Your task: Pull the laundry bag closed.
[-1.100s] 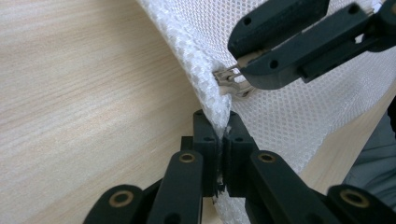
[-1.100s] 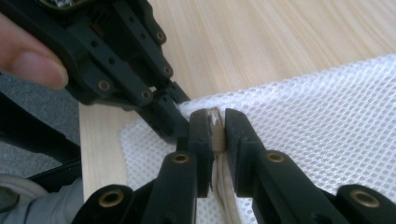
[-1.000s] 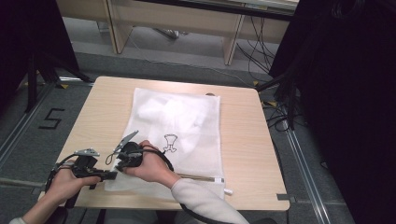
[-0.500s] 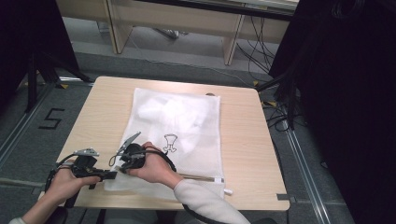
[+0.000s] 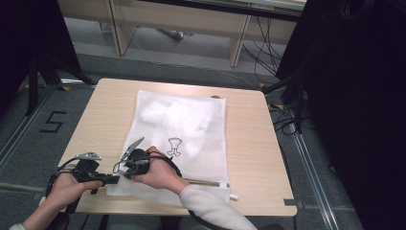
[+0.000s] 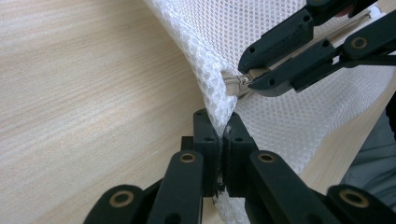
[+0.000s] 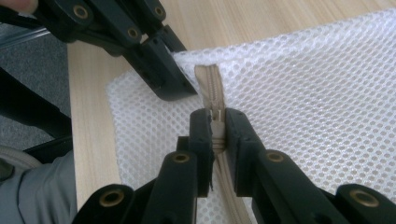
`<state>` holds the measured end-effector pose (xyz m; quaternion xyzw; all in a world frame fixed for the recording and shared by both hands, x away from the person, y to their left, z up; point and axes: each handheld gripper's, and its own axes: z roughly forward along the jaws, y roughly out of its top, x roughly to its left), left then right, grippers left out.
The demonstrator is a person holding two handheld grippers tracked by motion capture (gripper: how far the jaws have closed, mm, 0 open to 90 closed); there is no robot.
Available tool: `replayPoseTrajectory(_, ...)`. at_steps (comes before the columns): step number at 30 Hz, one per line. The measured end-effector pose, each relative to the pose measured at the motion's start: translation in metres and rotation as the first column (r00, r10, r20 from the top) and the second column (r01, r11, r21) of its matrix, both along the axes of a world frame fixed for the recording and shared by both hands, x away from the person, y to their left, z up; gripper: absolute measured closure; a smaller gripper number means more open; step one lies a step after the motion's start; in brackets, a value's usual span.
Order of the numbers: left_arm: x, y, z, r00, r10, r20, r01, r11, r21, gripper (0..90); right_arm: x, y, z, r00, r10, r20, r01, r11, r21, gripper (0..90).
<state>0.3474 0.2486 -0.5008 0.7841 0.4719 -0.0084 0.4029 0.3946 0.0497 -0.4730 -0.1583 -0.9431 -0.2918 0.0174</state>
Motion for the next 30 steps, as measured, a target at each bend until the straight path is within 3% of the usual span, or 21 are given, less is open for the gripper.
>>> replayPoseTrajectory(6, 0.0002, 0.0004, 0.002, 0.9998, -0.016, -0.011, 0.016, 0.9998, 0.008, 85.7, 0.0019, -0.0009, -0.0018, 0.9997, 0.019, 0.014, -0.019, 0.9998, 0.005, 82.6)
replayPoseTrajectory(8, -0.0007, -0.001, 0.0013, 0.9999, -0.004, 0.011, 0.004, 1.0, -0.001, 85.6, 0.0024, -0.002, -0.0023, 0.9997, 0.019, 0.015, -0.019, 0.9998, 0.004, 82.6)
replayPoseTrajectory(12, -0.001, -0.0014, 0.0036, 0.9998, -0.019, 0.005, 0.019, 0.9997, 0.014, 85.6, 0.0012, -0.0051, -0.0024, 0.9999, -0.003, -0.014, 0.003, 0.9999, -0.011, 82.5)
replayPoseTrajectory(18, -0.002, -0.0027, 0.0036, 0.9997, -0.007, 0.021, 0.007, 1.0, 0.003, 85.6, 0.0023, -0.0047, -0.0032, 0.9997, 0.025, 0.004, -0.025, 0.9997, 0.001, 82.6)
replayPoseTrajectory(22, -0.0016, -0.0007, 0.0054, 0.9997, -0.024, 0.009, 0.024, 0.9996, 0.011, 85.6, 0.0019, -0.005, -0.0042, 0.9996, 0.026, -0.004, -0.026, 0.9996, -0.006, 82.5)
replayPoseTrajectory(25, -0.0021, -0.0016, 0.0046, 0.9995, -0.011, 0.03, 0.011, 0.9999, -0.002, 85.6, 0.002, -0.0057, -0.0053, 0.9998, 0.018, 0.002, -0.018, 0.9997, -0.017, 82.6)
replayPoseTrajectory(26, -0.0021, -0.0009, 0.006, 0.9997, -0.018, 0.019, 0.018, 0.9997, 0.016, 85.6, 0.0021, -0.0063, -0.0057, 0.9998, 0.02, 0.002, -0.02, 0.9996, -0.019, 82.6)
replayPoseTrajectory(30, -0.002, -0.0003, 0.0067, 0.9996, -0.021, 0.017, 0.021, 0.9998, 0.008, 85.6, 0.0019, -0.0085, -0.0063, 0.9998, 0.018, -0.001, -0.018, 0.9995, -0.026, 82.6)
